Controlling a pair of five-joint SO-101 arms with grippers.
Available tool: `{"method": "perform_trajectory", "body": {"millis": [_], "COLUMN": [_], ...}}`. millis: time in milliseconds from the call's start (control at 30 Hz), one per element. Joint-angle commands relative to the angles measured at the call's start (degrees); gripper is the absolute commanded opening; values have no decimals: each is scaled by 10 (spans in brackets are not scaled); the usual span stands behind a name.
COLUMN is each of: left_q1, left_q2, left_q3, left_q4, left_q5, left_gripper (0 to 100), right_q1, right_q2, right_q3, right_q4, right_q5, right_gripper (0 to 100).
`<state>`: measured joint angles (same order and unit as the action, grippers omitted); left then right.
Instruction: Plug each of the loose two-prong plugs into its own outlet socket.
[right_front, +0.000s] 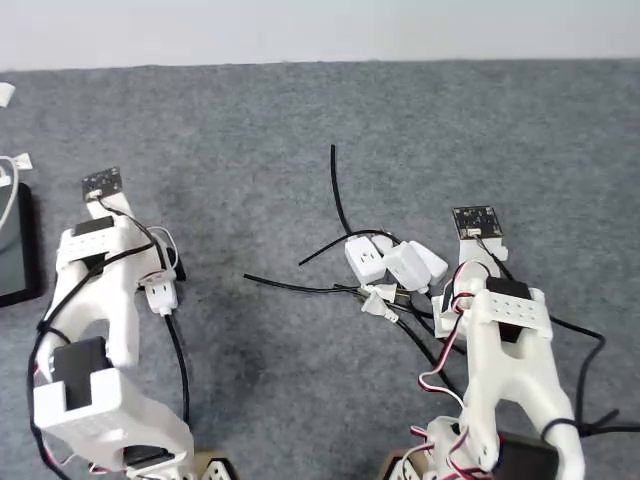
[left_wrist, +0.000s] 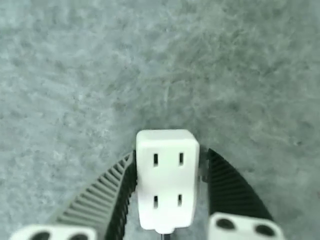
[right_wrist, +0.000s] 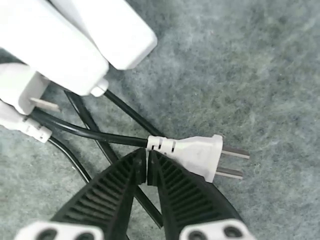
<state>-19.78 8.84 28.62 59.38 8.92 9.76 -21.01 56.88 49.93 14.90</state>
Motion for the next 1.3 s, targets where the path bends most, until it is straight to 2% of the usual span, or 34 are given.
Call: {"method": "perform_trajectory", "body": {"millis": [0, 67, 200, 300, 567, 667, 767, 933, 1267], "left_q1": [21, 39, 64, 85, 192, 234, 249, 239, 275], "left_q2": [-5, -6, -8, -13, -142, -145, -110, -25, -5], "left_q3": [-14, -9, 7, -6, -137, -212, -243, -221, -102], "left_q4": [4, 7, 9, 40, 222, 285, 316, 312, 182], "left_q5": [-29, -46, -50, -42, 94, 137, 149, 149, 148], "left_gripper": [89, 6, 12, 12, 12, 13, 13, 13, 13], "right_q1": [-6, -6, -6, -6, -5, -3, -2, -2, -3], "right_q2": [-20, -20, -20, -20, -20, -20, -20, -20, -20], "right_q3": [-1, -1, -1, -1, -1, -1, -1, -1, -1], "right_q4": [-10, -10, -10, -11, -11, -11, -11, -12, -18], "right_q5": [6, 6, 6, 6, 6, 6, 6, 6, 6], "right_gripper": [12, 12, 12, 12, 12, 12, 12, 12, 12]}}
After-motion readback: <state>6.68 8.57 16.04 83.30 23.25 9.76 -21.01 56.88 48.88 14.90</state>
